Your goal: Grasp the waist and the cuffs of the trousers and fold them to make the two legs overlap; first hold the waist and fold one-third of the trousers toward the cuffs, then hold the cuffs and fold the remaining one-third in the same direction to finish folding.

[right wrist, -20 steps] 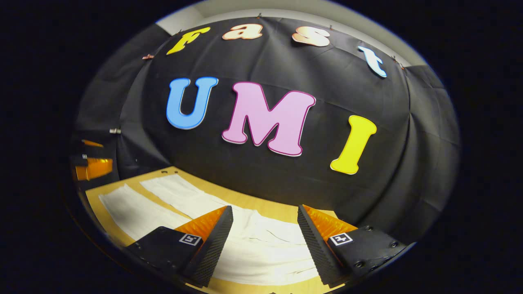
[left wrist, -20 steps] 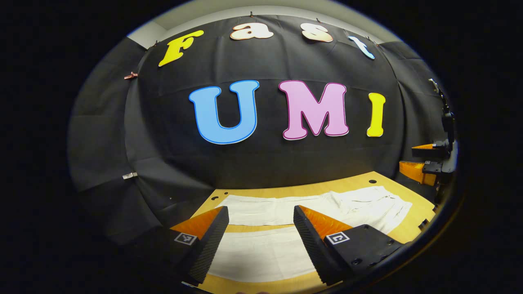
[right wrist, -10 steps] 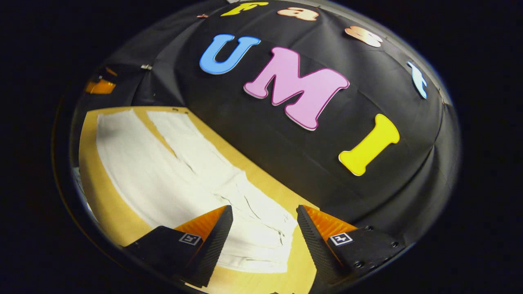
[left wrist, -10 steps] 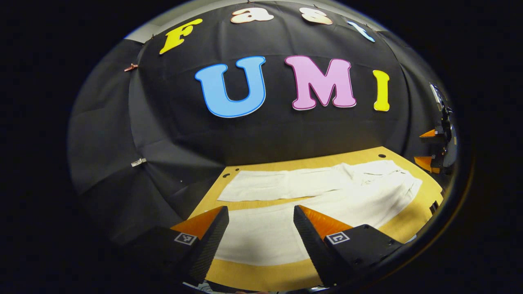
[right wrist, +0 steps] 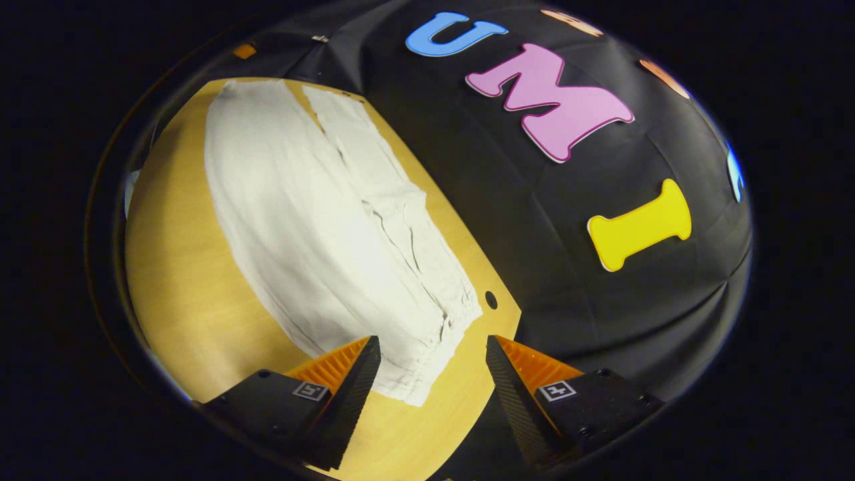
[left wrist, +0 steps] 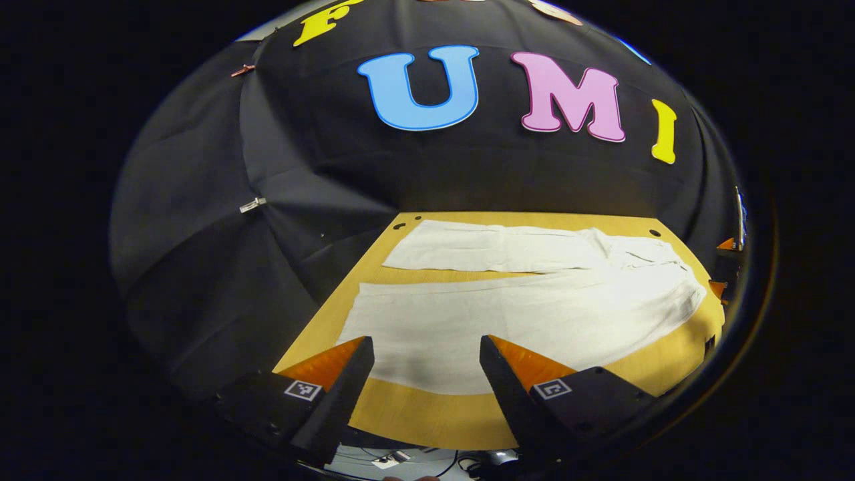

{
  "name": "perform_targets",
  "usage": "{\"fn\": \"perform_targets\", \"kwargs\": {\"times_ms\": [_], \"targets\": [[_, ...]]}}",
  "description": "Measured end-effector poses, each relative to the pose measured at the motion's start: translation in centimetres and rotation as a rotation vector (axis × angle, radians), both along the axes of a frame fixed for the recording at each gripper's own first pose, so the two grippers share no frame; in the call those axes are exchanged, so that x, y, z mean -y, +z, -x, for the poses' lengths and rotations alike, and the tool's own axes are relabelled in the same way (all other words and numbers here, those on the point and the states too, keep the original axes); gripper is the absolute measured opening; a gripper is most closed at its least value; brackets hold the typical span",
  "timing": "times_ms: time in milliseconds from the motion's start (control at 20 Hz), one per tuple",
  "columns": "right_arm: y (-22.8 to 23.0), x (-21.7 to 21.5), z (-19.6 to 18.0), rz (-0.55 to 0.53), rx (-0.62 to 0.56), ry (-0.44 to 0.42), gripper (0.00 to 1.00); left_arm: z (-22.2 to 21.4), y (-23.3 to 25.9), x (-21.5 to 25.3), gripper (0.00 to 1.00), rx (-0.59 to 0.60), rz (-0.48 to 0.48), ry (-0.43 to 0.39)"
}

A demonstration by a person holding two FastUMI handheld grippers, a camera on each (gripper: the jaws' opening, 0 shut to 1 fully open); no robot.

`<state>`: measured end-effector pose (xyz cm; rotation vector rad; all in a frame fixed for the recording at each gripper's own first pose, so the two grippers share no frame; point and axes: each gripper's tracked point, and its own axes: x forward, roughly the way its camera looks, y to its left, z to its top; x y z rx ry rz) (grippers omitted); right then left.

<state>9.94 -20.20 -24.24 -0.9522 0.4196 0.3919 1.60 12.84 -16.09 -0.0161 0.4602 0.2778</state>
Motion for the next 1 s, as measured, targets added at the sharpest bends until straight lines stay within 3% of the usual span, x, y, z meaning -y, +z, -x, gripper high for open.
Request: {"fn": "perform_targets", "kwargs": {"times_ms": [300, 450, 800, 1000], "targets": [[-6.3, 4.2, -0.3, 0.215, -0.124, 0.141, 0.98, 1.8, -3.8, -0.8, 0.99, -0.123, 0.014, 0.075], [-9.4, 6.1, 0.0, 0.321, -0.185, 0.209, 0.98, 2.7, -3.9, -2.2, 0.99, -0.146, -0.032, 0.129], [-9.7, 6.0, -3.1, 0.359, -0.102, 0.310, 0.94, 4.2, -3.1, -2.8, 0.99, -0.158, -0.024, 0.228], [-10.1, 5.2, -4.8, 0.424, -0.058, 0.309, 0.93, 4.7, -3.2, -1.9, 0.99, -0.166, -0.032, 0.214]]}}
